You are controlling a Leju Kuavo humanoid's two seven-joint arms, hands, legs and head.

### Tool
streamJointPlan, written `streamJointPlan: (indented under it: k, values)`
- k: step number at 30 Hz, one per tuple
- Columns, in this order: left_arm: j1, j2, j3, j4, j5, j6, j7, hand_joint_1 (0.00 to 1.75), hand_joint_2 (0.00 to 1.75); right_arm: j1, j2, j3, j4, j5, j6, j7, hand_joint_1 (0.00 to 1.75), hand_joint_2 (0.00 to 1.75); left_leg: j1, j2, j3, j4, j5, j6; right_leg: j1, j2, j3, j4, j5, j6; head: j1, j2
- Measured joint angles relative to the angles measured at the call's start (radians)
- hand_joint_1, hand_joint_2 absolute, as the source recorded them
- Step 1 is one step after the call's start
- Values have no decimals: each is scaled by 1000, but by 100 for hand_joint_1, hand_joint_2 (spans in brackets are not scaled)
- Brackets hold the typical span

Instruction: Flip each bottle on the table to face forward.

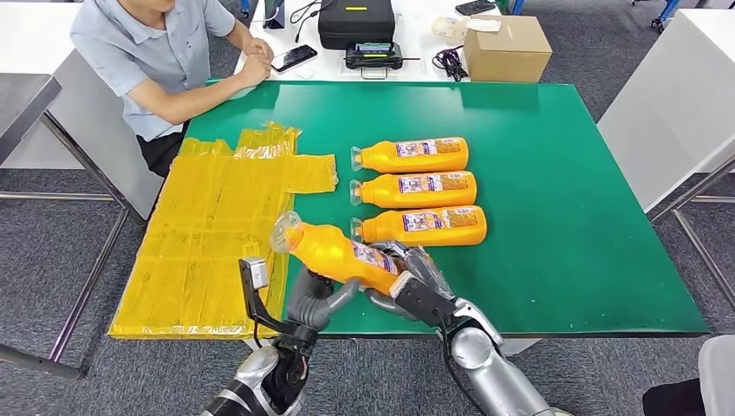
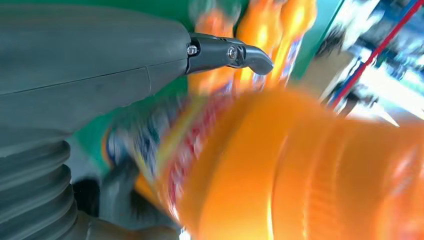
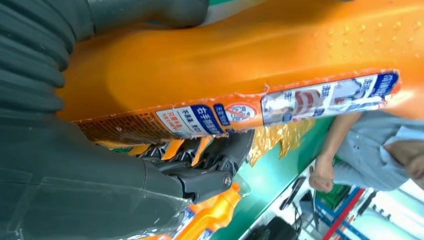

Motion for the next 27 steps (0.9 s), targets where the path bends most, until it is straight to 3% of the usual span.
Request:
streamJointPlan:
  k: [1,2,4,5,6,8,9,10,13,14,17,18,27]
  values:
    - [2,-2,0,-6,3,-12,8,1,175,-1,2,0,1,-4,4,0,117,175,0,0,0,0,0,0,0,0,0,0,0,0,0,0]
    - [2,-3,0,-9,6,-17,10,17,175,-2,3,1,3,-7,8,-1,122,175,0,0,0,0,0,0,0,0,0,0,0,0,0,0]
    - [0,-3,1,-12,16,-13,2,105,175,-3,7,2,4,-14,17,-1,120,175,0,0,0,0,0,0,0,0,0,0,0,0,0,0]
    - [0,-3,2,-14,23,-10,-4,147,175,-4,8,3,5,-16,21,-1,111,175,0,0,0,0,0,0,0,0,0,0,0,0,0,0]
    - [0,-4,3,-17,28,-9,-7,175,175,-4,10,5,7,-18,23,-1,93,175,0,0,0,0,0,0,0,0,0,0,0,0,0,0]
    - [1,-4,5,-27,40,-15,-5,175,175,-5,14,7,11,-23,25,-1,52,175,0,0,0,0,0,0,0,0,0,0,0,0,0,0]
    - [1,-3,5,-32,45,-21,-3,175,175,-6,16,7,13,-25,25,-1,41,175,0,0,0,0,0,0,0,0,0,0,0,0,0,0]
    - [1,-3,6,-35,51,-28,-1,175,175,-7,18,8,16,-28,25,-1,37,175,0,0,0,0,0,0,0,0,0,0,0,0,0,0]
    - [3,0,12,-41,76,-52,10,175,175,-10,23,9,23,-31,26,-1,60,175,0,0,0,0,0,0,0,0,-1,0,0,0,0,0]
    - [5,2,15,-43,87,-62,16,175,175,-11,25,9,25,-31,26,-1,56,175,0,0,0,0,0,0,0,0,-1,0,0,0,0,0]
    - [12,5,25,-54,118,-91,36,175,175,-12,28,10,32,-32,26,-3,5,175,0,0,0,0,0,0,0,0,-1,0,0,0,0,0]
    - [16,6,28,-59,124,-97,40,175,175,-13,29,11,35,-32,26,-3,0,175,0,0,0,0,0,0,0,0,-1,0,0,0,0,0]
    - [25,9,27,-110,52,-30,-33,175,175,-11,38,12,60,-31,24,1,0,175,0,0,-1,0,0,0,0,0,-1,0,0,0,0,0]
